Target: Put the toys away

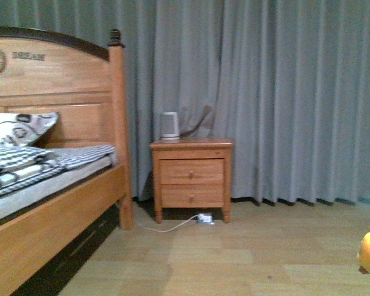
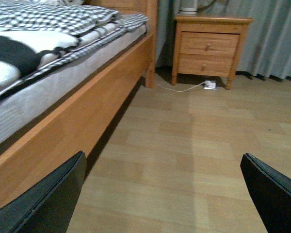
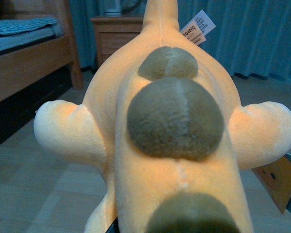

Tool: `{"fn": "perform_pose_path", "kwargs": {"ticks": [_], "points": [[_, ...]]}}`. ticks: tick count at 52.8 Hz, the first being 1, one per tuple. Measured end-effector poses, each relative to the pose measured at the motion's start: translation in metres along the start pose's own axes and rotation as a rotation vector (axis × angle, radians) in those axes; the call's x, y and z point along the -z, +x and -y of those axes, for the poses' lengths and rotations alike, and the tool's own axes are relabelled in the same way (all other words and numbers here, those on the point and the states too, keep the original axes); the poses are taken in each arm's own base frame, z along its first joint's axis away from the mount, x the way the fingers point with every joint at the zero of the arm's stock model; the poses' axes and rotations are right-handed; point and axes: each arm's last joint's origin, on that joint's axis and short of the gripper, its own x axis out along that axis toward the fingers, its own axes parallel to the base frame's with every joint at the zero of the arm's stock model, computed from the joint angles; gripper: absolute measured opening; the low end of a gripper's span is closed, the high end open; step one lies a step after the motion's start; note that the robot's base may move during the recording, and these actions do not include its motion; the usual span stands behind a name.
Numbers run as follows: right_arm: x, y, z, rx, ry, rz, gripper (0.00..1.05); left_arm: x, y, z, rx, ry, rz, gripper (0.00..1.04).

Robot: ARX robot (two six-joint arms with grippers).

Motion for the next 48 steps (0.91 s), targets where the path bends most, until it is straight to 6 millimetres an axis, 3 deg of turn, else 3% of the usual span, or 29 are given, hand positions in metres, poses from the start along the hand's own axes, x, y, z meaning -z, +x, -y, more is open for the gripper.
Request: {"fn": "perform_pose_path", "kwargs": {"ticks": [48], "points": [[0.0000,0.0000,0.0000,-0.003,0.000,0.000,0.07,0.0000,0.0000,0.0001,0.001,0.000,0.000,0.98]]}}
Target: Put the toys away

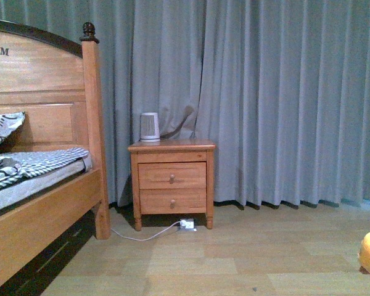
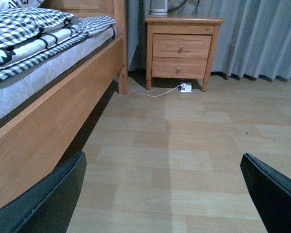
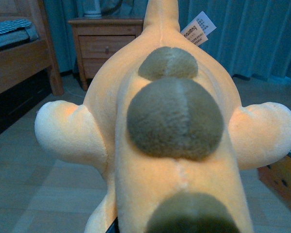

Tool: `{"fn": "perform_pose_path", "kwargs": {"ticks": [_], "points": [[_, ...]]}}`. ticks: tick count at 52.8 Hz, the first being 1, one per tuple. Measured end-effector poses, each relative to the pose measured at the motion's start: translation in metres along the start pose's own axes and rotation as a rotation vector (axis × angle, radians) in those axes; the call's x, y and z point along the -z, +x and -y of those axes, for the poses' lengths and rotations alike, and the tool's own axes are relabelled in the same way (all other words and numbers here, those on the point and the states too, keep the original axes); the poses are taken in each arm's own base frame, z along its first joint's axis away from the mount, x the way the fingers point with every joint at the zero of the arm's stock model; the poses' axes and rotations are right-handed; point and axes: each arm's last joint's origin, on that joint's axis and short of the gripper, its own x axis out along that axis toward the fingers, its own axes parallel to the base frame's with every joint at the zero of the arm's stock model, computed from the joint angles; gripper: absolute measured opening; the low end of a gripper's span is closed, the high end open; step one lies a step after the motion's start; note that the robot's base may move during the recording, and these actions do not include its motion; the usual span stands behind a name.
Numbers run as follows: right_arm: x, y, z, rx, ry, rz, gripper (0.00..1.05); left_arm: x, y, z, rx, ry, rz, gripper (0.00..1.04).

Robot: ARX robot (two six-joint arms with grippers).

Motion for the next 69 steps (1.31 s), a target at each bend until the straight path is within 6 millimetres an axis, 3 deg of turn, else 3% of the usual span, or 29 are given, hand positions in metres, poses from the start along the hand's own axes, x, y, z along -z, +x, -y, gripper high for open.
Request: {"fn": "perform_pose_path", "kwargs": {"ticks": [69], "points": [[0.0000,0.0000,0.0000,0.000,0.000,0.000,0.07,0.0000,0.0000,0.0000,0.001,0.000,0.000,0.98]]}}
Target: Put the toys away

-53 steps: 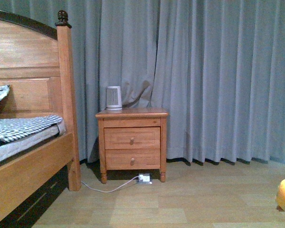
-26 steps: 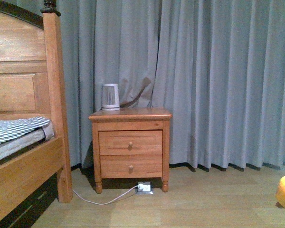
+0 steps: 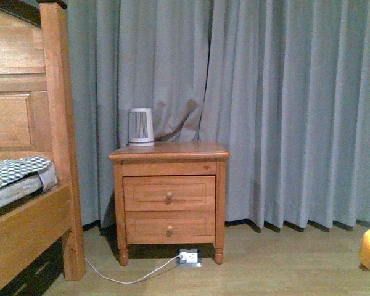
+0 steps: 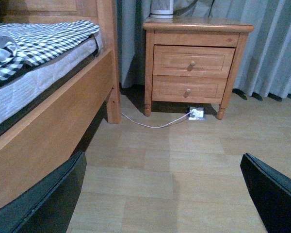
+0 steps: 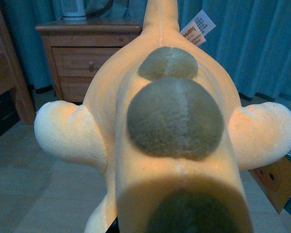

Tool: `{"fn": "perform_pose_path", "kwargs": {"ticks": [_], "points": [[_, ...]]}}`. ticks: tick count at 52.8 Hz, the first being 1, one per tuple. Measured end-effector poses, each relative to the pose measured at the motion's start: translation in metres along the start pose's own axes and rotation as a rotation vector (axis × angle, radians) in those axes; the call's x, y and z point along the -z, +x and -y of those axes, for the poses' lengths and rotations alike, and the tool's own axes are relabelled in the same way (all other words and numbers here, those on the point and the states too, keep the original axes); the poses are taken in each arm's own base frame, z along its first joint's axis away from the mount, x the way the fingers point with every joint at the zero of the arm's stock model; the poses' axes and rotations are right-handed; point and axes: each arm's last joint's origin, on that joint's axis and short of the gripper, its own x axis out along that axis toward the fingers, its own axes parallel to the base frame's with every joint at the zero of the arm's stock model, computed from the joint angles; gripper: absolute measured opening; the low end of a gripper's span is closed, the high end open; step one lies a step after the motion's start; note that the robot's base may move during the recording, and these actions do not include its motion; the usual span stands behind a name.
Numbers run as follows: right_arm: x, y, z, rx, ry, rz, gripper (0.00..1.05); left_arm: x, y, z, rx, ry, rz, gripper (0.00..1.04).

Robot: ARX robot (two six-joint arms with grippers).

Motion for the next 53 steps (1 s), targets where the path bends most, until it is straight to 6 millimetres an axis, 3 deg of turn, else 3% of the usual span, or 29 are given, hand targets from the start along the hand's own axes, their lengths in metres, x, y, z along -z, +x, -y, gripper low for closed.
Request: {"fn": "perform_pose_path", "kwargs": {"ticks": [53], "points": [[0.0000,0.0000,0.0000,0.000,0.000,0.000,0.07,0.0000,0.0000,0.0000,0.000,0.000,0.000,0.98]]}}
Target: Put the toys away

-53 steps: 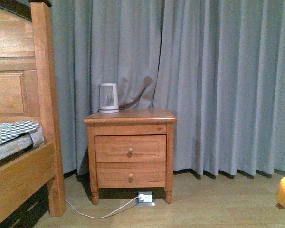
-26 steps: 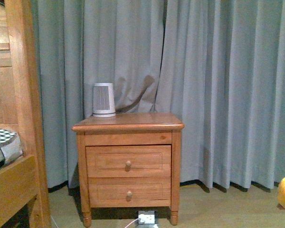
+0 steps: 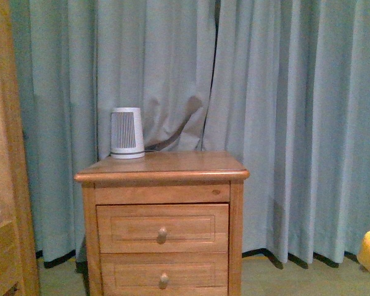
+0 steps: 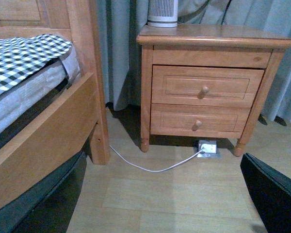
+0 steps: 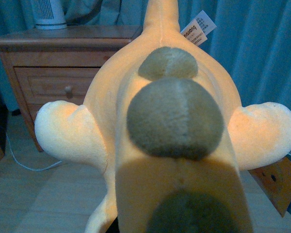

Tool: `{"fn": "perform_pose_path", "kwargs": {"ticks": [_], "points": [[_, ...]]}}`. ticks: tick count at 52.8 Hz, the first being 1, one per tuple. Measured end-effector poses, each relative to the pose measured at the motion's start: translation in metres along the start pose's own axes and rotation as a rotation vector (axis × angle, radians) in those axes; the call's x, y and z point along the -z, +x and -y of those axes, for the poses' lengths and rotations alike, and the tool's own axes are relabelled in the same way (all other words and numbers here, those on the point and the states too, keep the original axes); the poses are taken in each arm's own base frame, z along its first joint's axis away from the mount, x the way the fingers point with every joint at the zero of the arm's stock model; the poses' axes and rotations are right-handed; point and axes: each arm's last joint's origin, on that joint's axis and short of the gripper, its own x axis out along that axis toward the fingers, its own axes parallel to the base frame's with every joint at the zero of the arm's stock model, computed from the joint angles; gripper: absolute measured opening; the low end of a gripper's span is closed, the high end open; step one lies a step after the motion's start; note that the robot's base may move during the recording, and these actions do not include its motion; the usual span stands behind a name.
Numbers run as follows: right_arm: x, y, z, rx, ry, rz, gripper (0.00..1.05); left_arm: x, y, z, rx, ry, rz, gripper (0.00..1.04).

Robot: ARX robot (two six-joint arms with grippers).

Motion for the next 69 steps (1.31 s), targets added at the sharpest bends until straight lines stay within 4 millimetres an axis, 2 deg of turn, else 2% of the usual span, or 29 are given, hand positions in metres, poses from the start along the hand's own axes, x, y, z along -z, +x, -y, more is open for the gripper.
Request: {"fn": "perform_pose_path", "kwargs": {"ticks": [69], "points": [[0.0000,0.0000,0.0000,0.002,0.000,0.000,0.07,0.0001,0.0001,-0.0001,-0.002,0.000,-0.001,0.98]]}}
